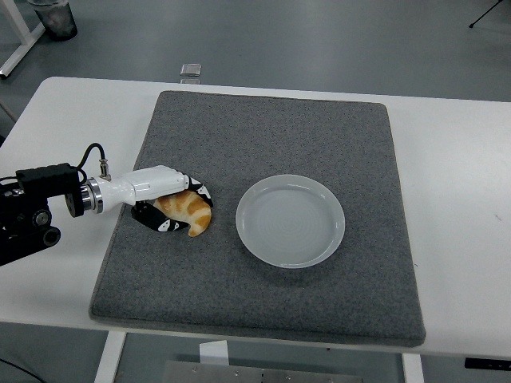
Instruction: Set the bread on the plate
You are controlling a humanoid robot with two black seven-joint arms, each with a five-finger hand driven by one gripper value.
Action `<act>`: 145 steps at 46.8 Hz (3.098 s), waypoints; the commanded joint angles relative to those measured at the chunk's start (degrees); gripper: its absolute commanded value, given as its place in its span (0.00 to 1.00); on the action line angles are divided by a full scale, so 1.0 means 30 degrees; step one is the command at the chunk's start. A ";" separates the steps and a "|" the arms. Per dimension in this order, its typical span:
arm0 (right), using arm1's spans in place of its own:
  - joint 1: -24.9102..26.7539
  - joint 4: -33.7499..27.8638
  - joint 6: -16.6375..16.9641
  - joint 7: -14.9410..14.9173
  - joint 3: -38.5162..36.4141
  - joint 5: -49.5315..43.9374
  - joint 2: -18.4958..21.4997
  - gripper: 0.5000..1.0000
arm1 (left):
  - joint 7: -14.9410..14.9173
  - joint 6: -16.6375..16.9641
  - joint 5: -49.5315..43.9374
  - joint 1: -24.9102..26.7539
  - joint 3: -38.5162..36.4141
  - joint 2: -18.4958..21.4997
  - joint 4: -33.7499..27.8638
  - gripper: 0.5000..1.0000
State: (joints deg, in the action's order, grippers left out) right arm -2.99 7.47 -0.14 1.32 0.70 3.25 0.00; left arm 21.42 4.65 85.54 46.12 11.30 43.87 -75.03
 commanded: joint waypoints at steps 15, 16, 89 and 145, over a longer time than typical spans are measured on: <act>0.0000 0.0000 -0.0010 -0.0001 0.0000 0.0000 0.0000 0.90 | 0.0270 0.1000 0.0844 0.1031 0.0686 0.0496 0.0078 0.00; 0.0000 0.0000 -0.0011 -0.0001 0.0000 0.0000 0.0000 0.90 | 0.0270 0.1000 0.0844 0.1119 0.0686 0.0496 0.0078 0.00; 0.0000 0.0000 -0.0010 -0.0001 0.0000 0.0000 0.0000 0.90 | 0.0124 -0.2720 -0.0241 0.9880 0.0423 -0.3312 -0.0918 0.00; 0.0000 0.0000 -0.0010 -0.0001 0.0000 0.0000 0.0000 0.90 | -0.0726 -0.0992 0.2836 0.5368 -0.2889 -0.7678 0.2597 0.00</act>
State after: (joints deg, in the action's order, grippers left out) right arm -2.99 7.47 -0.15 1.32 0.70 3.25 0.00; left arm 19.24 1.60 94.13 62.55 2.57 21.30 -67.71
